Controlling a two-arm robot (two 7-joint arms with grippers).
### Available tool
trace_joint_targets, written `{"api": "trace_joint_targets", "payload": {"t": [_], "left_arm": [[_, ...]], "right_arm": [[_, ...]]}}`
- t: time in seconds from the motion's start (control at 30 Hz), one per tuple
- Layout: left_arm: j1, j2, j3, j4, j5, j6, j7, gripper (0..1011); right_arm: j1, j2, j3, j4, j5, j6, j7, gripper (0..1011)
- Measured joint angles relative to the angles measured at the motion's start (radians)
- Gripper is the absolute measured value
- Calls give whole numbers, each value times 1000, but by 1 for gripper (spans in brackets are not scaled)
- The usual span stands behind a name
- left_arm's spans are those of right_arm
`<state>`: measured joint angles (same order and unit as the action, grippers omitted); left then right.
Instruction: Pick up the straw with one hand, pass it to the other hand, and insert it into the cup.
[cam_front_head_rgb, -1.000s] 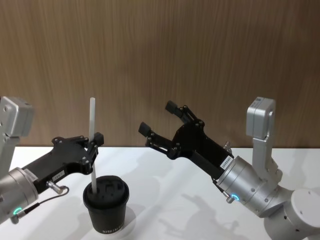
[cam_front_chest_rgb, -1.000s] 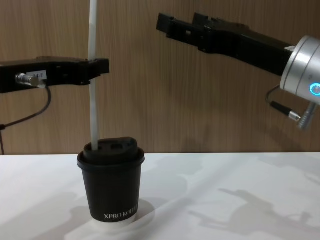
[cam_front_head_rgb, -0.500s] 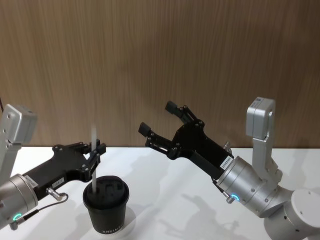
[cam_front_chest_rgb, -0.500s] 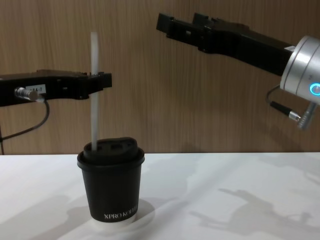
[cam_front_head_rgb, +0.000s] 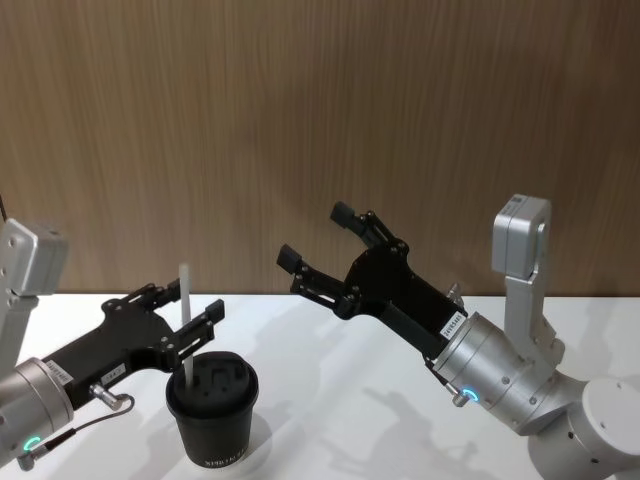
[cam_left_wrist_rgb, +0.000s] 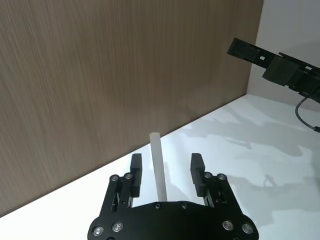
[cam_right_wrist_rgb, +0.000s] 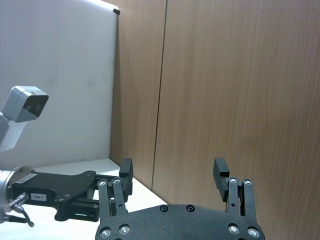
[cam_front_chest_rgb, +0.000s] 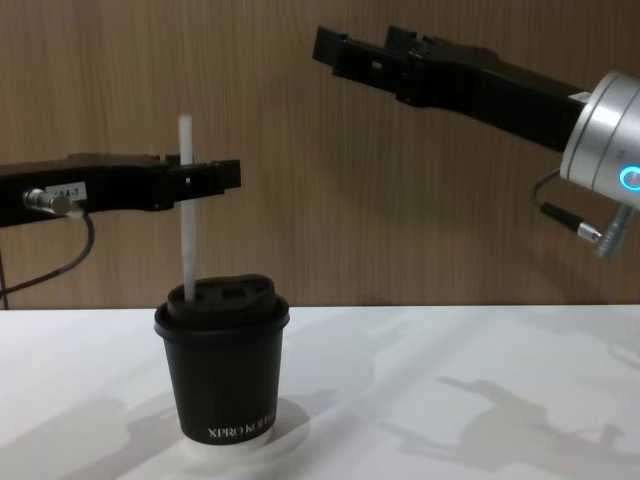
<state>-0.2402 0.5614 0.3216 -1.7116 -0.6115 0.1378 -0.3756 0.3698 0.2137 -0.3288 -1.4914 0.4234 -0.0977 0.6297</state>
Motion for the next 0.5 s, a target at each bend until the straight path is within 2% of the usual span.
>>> {"api": "trace_joint_targets", "payload": {"t": [0.13, 0.27, 0.3, 0.5], "left_arm": [[10, 1, -9, -11, -6, -3, -1, 715], [24, 6, -17, -26, -7, -10, -1, 810], [29, 8, -21, -35, -7, -13, 0, 863], [55, 17, -39, -69, -2, -29, 6, 992]], "right_arm": [[0, 0, 0, 0, 0, 0, 0, 1001], [0, 0, 0, 0, 0, 0, 0, 1001], [0, 0, 0, 0, 0, 0, 0, 1001], [0, 0, 0, 0, 0, 0, 0, 1001]]}}
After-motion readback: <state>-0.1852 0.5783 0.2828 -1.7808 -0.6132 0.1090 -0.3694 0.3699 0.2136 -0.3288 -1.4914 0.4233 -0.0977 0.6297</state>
